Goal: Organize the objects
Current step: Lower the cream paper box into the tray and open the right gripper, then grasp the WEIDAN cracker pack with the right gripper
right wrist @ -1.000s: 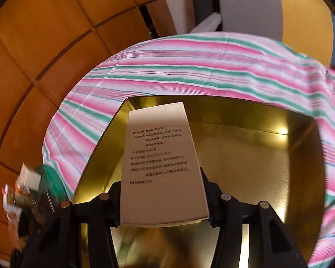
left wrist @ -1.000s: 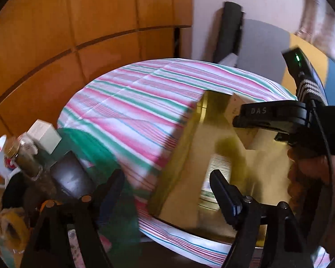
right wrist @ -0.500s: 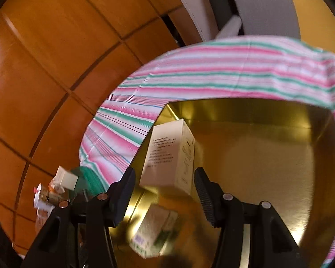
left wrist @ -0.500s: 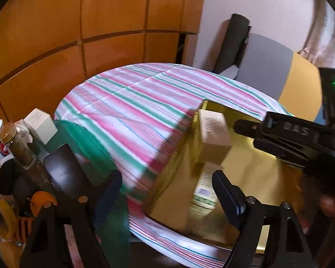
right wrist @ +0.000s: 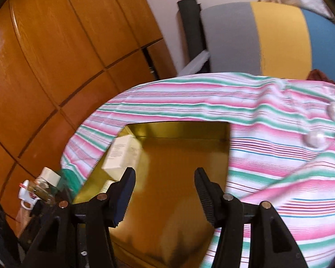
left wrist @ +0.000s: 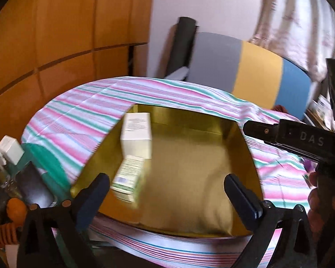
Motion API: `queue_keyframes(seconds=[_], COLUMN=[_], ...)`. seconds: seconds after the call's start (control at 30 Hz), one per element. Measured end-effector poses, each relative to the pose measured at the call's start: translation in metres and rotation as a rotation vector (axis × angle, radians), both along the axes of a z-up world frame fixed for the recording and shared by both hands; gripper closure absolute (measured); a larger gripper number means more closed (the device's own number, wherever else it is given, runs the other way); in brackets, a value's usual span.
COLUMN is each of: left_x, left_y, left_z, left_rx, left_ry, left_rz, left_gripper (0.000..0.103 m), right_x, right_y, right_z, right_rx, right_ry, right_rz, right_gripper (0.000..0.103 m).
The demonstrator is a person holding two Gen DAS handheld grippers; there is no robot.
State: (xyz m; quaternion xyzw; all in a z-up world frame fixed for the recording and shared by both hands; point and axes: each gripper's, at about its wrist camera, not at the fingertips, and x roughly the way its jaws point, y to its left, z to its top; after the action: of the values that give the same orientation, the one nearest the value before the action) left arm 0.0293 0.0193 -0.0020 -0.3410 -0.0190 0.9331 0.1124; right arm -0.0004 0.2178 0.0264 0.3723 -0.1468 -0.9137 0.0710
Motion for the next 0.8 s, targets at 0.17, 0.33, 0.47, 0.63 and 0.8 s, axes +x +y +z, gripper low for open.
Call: queue_keyframes(seconds=[0.17, 0.33, 0.47, 0.63, 0.8], left_x=[0.014, 0.029, 0.043, 0.061, 0.074], left_y=[0.027, 0.053, 0.075, 0.098, 0.116], left_z=[-0.005, -0.009, -0.009, -0.011, -0.015], left_rx=[0.002, 0.012, 0.009, 0.001, -0.002], left_ry=[-0.014, -0.028, -0.028, -0.034, -0.063], left_rz=[-0.091, -0.195, -0.277, -0.379, -0.449], left_gripper=[0.000, 0.000, 0.000, 0.000, 0.000], right_x=[0.024, 0.047, 0.073, 0.108, 0.131], right_y=[0.033, 0.063, 0.095, 0.146, 0.211], right_z=[-0.011, -0.032, -0.047, -0.062, -0.073], right_rx=[0.027, 0.075, 0.092, 0.168, 0.244], right_ry=[-0.011, -0.040, -0.044, -0.054, -0.104], right_rz=[-0.065, -0.128, -0.210, -0.343, -0.507], right_gripper=[0.048, 0.048, 0.048, 0.047, 0.047])
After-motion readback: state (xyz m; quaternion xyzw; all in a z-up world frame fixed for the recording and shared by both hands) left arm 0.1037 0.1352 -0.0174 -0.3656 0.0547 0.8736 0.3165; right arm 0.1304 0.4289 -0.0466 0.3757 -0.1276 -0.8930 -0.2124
